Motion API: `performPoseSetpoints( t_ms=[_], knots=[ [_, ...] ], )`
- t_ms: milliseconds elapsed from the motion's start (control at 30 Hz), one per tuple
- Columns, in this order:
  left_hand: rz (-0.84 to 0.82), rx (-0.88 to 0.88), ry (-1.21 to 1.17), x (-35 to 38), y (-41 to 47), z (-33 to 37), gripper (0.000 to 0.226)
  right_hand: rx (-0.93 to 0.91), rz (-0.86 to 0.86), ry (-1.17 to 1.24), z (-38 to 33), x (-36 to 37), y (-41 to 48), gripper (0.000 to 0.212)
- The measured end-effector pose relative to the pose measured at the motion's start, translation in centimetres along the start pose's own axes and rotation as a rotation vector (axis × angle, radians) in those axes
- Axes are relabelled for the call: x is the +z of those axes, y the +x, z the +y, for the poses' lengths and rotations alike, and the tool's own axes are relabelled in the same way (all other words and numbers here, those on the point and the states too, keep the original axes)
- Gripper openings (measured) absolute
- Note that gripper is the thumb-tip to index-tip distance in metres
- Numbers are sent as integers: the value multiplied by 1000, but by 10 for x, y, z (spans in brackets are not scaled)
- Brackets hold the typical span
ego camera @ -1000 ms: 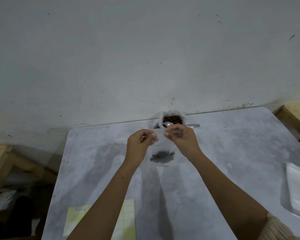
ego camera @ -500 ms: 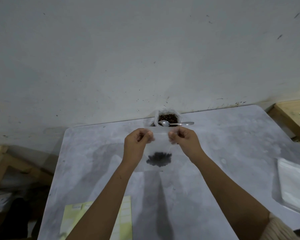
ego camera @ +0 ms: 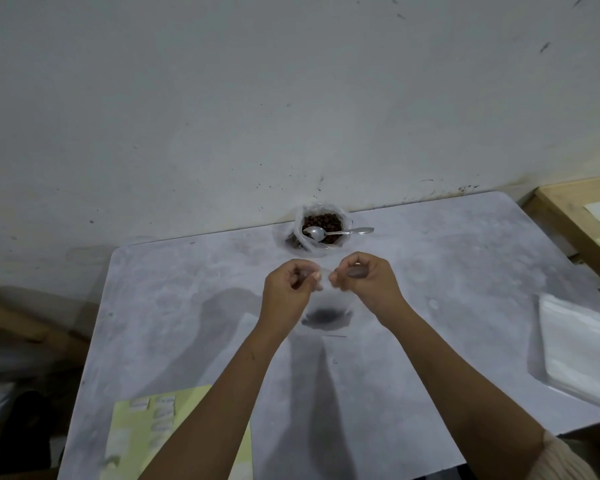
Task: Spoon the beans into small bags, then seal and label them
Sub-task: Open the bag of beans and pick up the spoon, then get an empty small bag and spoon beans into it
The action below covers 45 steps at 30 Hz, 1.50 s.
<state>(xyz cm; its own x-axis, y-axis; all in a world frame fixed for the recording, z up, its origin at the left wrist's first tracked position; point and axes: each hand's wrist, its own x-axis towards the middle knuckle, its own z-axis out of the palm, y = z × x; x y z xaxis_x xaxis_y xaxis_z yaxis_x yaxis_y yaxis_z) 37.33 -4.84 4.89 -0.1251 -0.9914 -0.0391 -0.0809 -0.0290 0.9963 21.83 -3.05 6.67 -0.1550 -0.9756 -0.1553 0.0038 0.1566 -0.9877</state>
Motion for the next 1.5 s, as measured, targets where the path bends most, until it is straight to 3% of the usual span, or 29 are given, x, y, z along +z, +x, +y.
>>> performPoseSetpoints(
  t_ms=[267, 500, 800, 1000, 1133, 1233, 1333, 1500],
  knots=[
    [28, -236, -214, 22, -6, -11, 18, 230, -103, 28, 15, -50, -10, 14],
    [23, -309, -200, 50, -1, -23, 11, 276, 26, -143, 35, -78, -4, 17],
    [118, -282, 202, 66, -9, -64, 8, 142, 179, -415, 77, -78, 8, 13],
    [94, -261, 338, 64, -12, -81, 22, 73, 46, -619, 97, -73, 11, 29],
    [141, -110, 442, 77, -6, -70, 29, -16, 14, -679, 94, -84, 12, 26],
    [103, 30, 415, 114, 3, -52, 19, -75, 153, -665, 83, -119, 11, 18],
    [-41, 104, 374, 176, 14, -40, 13, -66, 387, -633, 72, -179, 1, 19],
    [-368, 65, 296, 296, 3, -36, 16, 70, 814, -611, 75, -298, -49, 22]
  ],
)
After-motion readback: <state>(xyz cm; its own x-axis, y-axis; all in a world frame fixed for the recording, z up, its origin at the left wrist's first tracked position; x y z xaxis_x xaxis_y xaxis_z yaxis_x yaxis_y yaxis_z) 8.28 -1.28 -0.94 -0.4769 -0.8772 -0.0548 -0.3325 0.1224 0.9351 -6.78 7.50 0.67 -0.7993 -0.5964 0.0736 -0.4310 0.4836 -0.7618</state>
